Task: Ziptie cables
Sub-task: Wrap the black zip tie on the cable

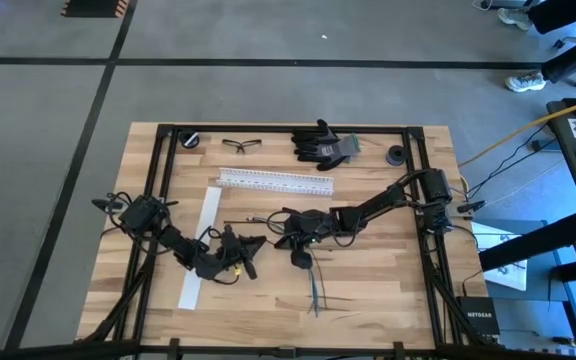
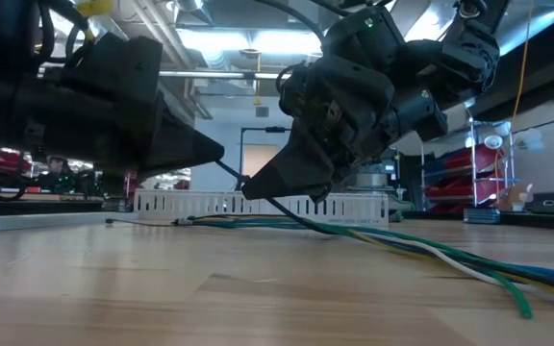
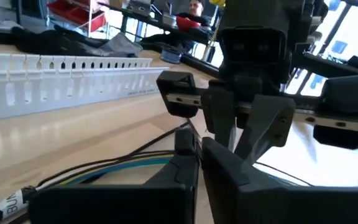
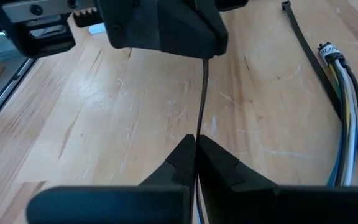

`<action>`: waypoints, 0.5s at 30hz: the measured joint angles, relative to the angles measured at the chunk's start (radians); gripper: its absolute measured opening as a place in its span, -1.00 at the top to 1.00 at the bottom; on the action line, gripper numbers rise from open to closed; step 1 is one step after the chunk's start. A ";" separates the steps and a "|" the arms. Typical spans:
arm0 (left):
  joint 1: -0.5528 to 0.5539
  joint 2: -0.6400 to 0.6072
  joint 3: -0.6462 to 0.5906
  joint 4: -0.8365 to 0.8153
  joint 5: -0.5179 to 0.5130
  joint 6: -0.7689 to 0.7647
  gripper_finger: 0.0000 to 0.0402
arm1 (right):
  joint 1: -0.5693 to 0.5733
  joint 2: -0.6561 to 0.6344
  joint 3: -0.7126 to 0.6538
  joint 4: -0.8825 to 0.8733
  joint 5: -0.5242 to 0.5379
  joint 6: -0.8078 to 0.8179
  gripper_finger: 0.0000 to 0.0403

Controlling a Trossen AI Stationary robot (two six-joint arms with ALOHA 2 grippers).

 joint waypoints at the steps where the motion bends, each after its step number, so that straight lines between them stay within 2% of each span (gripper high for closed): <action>1: -0.001 0.000 0.008 -0.003 -0.009 0.014 0.99 | 0.000 0.000 0.000 0.000 0.000 0.000 1.00; 5: -0.001 0.000 0.049 -0.070 -0.021 -0.026 1.00 | 0.000 0.000 0.002 -0.005 0.000 0.001 0.99; 10: -0.001 0.000 0.100 -0.303 -0.049 -0.196 1.00 | 0.001 0.000 0.003 -0.010 0.071 -0.015 0.99; 15: -0.003 0.000 0.104 -0.375 -0.127 -0.328 1.00 | 0.001 -0.030 0.005 -0.045 0.130 -0.099 0.83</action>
